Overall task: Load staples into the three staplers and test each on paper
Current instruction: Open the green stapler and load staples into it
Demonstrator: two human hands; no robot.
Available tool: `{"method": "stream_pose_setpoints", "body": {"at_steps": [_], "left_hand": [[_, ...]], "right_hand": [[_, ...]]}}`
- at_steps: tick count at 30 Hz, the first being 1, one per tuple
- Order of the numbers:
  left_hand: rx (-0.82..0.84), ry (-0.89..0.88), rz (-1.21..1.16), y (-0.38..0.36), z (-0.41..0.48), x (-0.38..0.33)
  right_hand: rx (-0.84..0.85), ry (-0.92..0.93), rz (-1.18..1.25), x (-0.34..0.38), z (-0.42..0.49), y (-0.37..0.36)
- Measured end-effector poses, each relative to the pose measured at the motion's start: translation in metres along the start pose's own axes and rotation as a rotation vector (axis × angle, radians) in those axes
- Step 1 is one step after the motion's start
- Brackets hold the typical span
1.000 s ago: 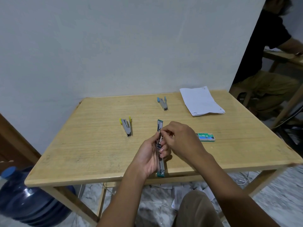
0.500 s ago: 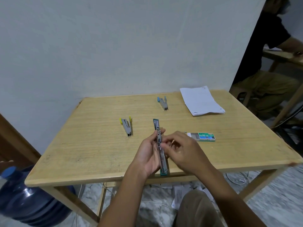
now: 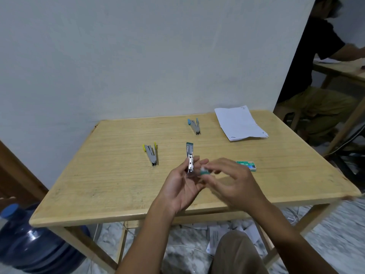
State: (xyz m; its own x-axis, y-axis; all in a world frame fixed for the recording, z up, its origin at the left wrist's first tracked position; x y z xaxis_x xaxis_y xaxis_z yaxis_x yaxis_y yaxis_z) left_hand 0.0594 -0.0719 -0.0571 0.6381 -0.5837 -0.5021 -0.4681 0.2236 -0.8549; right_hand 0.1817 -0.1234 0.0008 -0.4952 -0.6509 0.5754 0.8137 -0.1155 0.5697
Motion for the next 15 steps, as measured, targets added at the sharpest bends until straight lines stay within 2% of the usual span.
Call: {"method": "stream_pose_setpoints", "body": {"at_steps": [5, 8, 11, 13, 15], "left_hand": [[0.062, 0.062, 0.157, -0.007, -0.004, 0.008], [0.069, 0.069, 0.152, -0.008, -0.005, 0.007], [0.082, 0.075, 0.137, -0.007, -0.005, 0.007], [0.092, 0.075, 0.137, -0.007, -0.005, 0.007], [0.098, 0.068, 0.135, -0.006, -0.004, 0.007]], "right_hand": [[-0.186, -0.45, 0.338, -0.03, 0.025, 0.003], [-0.123, -0.668, 0.557, -0.046, 0.03, -0.008], [-0.003, -0.791, 0.845, -0.042, 0.033, -0.025], [-0.006, -0.834, 1.006, -0.039, 0.034, -0.032], [-0.03, -0.845, 1.038, -0.039, 0.035, -0.034]]}}
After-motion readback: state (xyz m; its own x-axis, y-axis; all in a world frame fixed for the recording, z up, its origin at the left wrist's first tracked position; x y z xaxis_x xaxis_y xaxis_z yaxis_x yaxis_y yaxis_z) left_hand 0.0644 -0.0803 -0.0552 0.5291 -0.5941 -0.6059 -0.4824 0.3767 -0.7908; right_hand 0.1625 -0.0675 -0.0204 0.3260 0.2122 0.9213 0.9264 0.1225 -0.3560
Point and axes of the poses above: each hand's wrist, its own z-axis towards the middle knuckle, its own y-axis out of the back of the hand, x = y × z, the point moved 5 cm from there along z, towards the middle knuckle, and after that the axes turned 8 degrees about x, right-handed, at the moved point
